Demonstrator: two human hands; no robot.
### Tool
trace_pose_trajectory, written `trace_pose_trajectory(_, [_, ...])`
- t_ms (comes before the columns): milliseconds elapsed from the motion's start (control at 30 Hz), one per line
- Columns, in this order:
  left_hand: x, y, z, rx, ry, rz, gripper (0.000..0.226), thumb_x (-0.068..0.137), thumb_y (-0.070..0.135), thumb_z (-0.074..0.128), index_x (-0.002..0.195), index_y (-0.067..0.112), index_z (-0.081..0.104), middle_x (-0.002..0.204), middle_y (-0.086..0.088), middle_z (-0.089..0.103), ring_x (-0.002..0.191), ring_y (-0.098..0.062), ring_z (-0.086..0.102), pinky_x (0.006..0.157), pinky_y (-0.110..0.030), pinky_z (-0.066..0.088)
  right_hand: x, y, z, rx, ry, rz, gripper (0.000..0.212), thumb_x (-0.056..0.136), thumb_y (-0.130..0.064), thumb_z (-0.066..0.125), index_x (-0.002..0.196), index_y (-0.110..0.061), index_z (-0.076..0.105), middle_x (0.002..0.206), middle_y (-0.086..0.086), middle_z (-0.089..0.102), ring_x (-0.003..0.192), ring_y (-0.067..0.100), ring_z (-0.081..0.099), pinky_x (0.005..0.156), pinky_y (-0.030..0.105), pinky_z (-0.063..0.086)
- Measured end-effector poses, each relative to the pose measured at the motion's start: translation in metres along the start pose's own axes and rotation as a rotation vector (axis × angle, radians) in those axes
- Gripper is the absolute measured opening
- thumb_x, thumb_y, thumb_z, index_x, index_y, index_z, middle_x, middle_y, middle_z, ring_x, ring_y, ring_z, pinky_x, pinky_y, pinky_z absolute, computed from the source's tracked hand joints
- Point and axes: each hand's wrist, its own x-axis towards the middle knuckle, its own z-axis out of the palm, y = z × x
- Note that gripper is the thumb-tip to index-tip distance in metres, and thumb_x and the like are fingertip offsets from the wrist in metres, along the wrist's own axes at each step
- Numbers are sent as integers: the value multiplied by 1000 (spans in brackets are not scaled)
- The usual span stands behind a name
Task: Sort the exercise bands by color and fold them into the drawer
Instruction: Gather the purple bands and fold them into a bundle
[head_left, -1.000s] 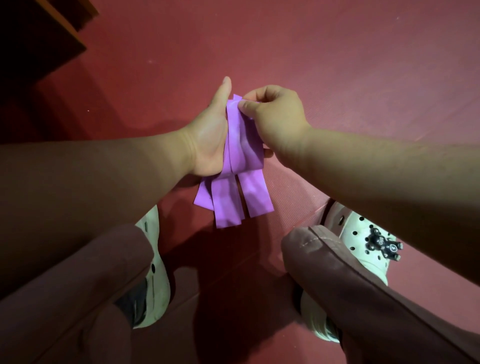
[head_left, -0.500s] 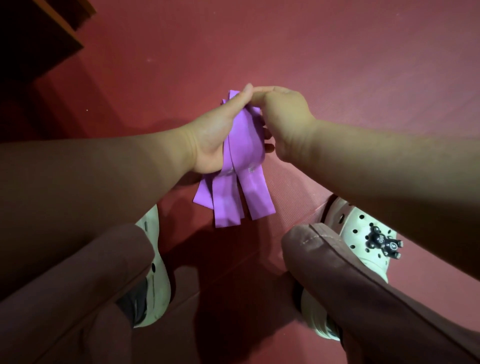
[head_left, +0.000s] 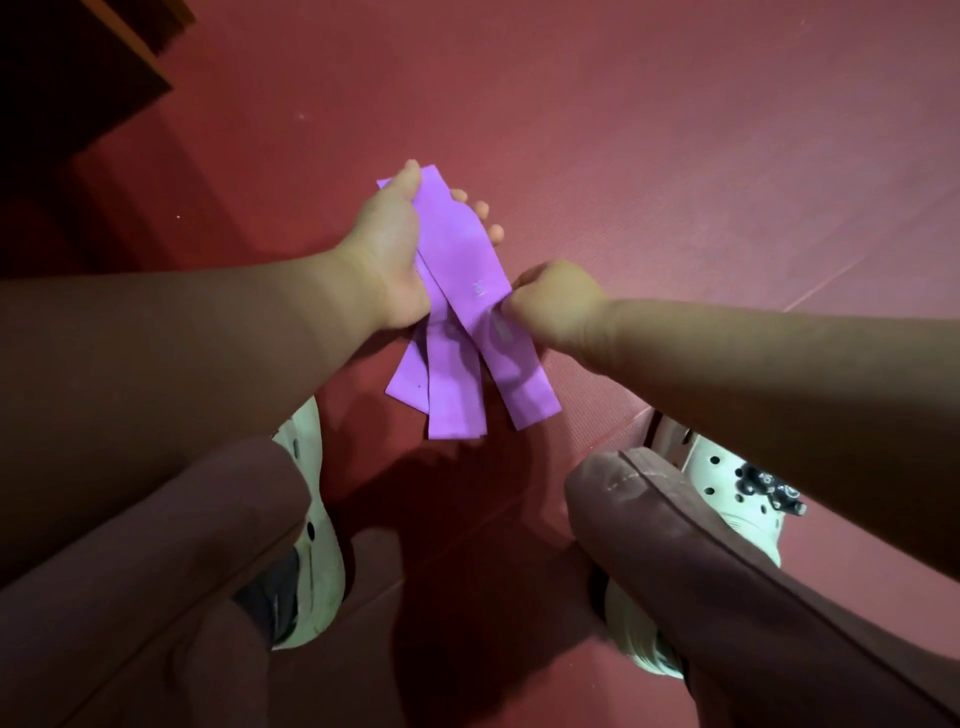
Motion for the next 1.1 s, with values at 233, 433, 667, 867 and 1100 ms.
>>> trace_pose_trajectory(233, [3, 2, -3, -7, 38, 49, 55, 101, 53, 28, 74, 12, 53, 62, -5, 59, 53, -22, 62, 67, -30, 51, -6, 2, 7, 178, -109, 56, 24, 76, -15, 62, 86, 4, 72, 73, 14, 65, 64, 28, 63, 67, 39, 57])
trace_pose_trajectory(433, [-1, 5, -4, 36, -42, 13, 54, 101, 53, 26, 79, 12, 53, 66, -5, 55, 54, -21, 58, 68, -32, 52, -12, 2, 16, 302, -313, 60, 6, 92, -9, 54, 90, -10, 59, 94, 16, 71, 77, 29, 71, 55, 23, 43])
trace_pose_trajectory(667, [-9, 11, 2, 73, -100, -10, 52, 101, 51, 26, 80, 11, 53, 63, -5, 55, 50, -20, 56, 62, -28, 52, -10, 1, 15, 272, -229, 48, 21, 95, -11, 54, 74, -11, 53, 89, 24, 63, 74, 30, 59, 59, 29, 46])
trace_pose_trajectory(867, [-20, 22, 8, 60, -91, 31, 52, 101, 52, 28, 78, 12, 53, 65, -5, 53, 50, -20, 55, 63, -28, 51, -19, -2, 4, 293, -234, 52, 13, 94, -15, 56, 83, -9, 57, 75, 14, 56, 60, 23, 53, 48, 19, 39])
trace_pose_trajectory(1100, [-62, 41, 47, 210, -64, 161, 44, 93, 55, 52, 75, 15, 52, 60, -3, 51, 48, -21, 56, 59, -29, 51, -51, -25, -31, 331, -165, -35, 21, 89, -6, 53, 108, -14, 56, 103, 13, 61, 87, 25, 57, 75, 38, 53])
